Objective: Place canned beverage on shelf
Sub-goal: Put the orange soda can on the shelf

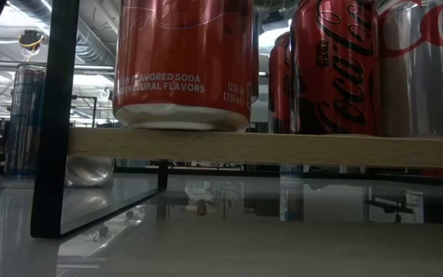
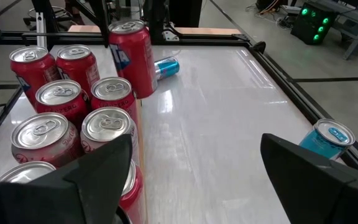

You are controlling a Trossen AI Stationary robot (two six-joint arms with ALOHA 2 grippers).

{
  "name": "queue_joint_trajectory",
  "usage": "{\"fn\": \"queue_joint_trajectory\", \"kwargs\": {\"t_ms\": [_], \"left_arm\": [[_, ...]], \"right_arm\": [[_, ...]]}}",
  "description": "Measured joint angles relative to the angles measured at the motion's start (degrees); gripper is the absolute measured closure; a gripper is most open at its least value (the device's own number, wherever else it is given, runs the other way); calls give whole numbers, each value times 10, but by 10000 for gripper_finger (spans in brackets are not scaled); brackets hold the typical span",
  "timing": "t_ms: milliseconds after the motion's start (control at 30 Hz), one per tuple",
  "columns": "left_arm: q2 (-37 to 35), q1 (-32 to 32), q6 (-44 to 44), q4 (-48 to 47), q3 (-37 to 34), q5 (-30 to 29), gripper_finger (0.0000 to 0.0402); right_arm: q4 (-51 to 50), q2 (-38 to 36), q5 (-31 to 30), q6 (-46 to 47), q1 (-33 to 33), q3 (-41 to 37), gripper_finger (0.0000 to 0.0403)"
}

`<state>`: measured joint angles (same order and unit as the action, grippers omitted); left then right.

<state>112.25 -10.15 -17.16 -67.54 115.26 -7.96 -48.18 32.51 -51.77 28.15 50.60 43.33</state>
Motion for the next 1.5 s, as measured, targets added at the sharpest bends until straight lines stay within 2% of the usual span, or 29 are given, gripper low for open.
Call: {"fn": "queue_joint_trajectory", "kwargs": {"t_ms": [167,467,700,900,1100,1267,1500], "left_arm": [[0,0,23,-10,-1,0,127],[-7,21,46,-20,-44,24,127],[-12,36,73,8,-96,55,127],[-50,49,72,59,-135,64,127],[-97,59,33,87,-168,64,127],[-120,40,-16,177,-238,82,127],[-124,21,-51,188,-265,79,127]], "right_arm": [[0,0,0,0,0,0,56],[0,0,0,0,0,0,56],[0,0,0,0,0,0,56],[1,0,0,0,0,0,56],[1,0,0,0,0,0,56],[0,0,0,0,0,0,56],[0,0,0,0,0,0,56]]}}
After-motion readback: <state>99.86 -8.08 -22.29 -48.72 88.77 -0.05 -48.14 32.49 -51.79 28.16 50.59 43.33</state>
